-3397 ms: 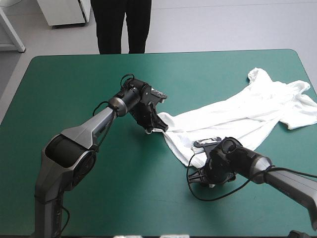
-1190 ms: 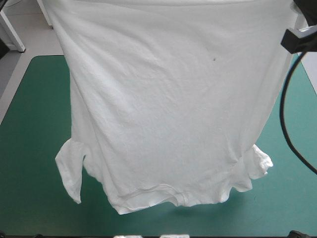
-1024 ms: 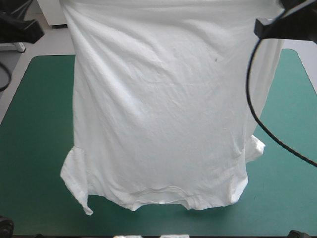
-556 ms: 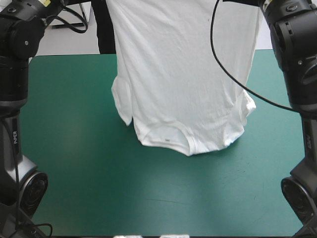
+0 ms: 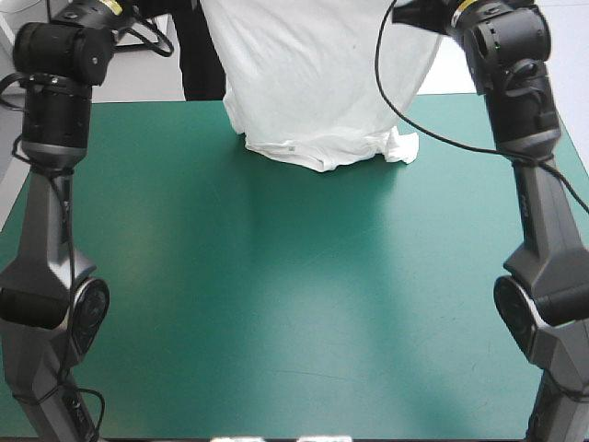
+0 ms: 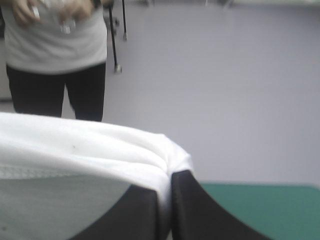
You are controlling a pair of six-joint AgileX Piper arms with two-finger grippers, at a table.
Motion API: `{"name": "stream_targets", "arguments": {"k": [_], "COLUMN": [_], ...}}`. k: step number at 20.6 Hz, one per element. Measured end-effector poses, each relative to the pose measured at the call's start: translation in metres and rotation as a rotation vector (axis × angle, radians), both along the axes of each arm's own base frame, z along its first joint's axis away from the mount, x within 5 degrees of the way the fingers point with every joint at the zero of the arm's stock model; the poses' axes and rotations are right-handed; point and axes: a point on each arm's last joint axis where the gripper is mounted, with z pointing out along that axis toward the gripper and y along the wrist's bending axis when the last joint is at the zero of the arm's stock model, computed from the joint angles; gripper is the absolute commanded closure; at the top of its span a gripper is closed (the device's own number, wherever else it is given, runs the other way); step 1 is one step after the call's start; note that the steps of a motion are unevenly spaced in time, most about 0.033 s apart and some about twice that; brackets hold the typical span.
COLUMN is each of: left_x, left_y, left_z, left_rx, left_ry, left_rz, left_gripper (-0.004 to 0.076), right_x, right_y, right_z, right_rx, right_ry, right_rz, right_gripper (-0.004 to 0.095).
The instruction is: Fold the cloth
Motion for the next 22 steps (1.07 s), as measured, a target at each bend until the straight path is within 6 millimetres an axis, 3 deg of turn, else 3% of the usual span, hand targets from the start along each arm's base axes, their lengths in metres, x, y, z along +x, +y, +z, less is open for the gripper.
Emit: {"name": "stream_targets", "arguments": {"k": [2,3,4,5,6,7,11,15,17,19,22], "left_x": [0.026,0.048,0.058,0.076,0.082,0.093,0.107,0.101,0.094,0.073,0.039], "left_y": [-0.001,-0.003,-0.005,-0.010,-0.012,-0.015,-0.020,-0.018,-0.018,-0.020,-0.020], "left_z": [-0.034,-0.064,-0.079,-0.107,-0.117,-0.140,-0.198,-0.211,-0.220,-0.231,-0.241], "left_rx": [0.012,0.025,0.027,0.022,0.016,0.011,0.030,0.053,0.064,0.073,0.065], "left_ry": [0.139,0.248,0.295,0.376,0.406,0.478,0.750,0.863,0.924,0.960,0.947], "left_rz": [0.009,0.013,0.015,0.013,0.008,0.002,-0.001,0.009,0.012,0.016,0.003], "left_gripper": [0.0734,0.0734,0.0734,0.0734,0.0734,0.0734,0.0734,0.0734,0.0734,0.0734,0.0734], "right_x": [0.032,0.054,0.064,0.077,0.084,0.091,0.104,0.095,0.078,0.045,0.015], "right_y": [0.000,0.000,0.000,0.000,0.002,0.004,0.011,0.021,0.028,0.033,0.025], "right_z": [-0.041,-0.075,-0.092,-0.117,-0.132,-0.151,-0.193,-0.227,-0.242,-0.251,-0.254], "right_rx": [0.045,0.075,0.077,0.068,0.057,0.049,0.054,0.005,-0.039,-0.035,-0.017], "right_ry": [0.171,0.309,0.373,0.462,0.513,0.580,0.711,0.853,0.911,0.919,0.924], "right_rz": [0.008,0.016,0.016,0.016,0.016,0.016,0.042,0.054,0.053,0.064,0.070], "right_gripper": [0.0925,0.0925,0.0925,0.0925,0.0925,0.0925,0.0925,0.0925,0.0925,0.0925,0.0925]}}
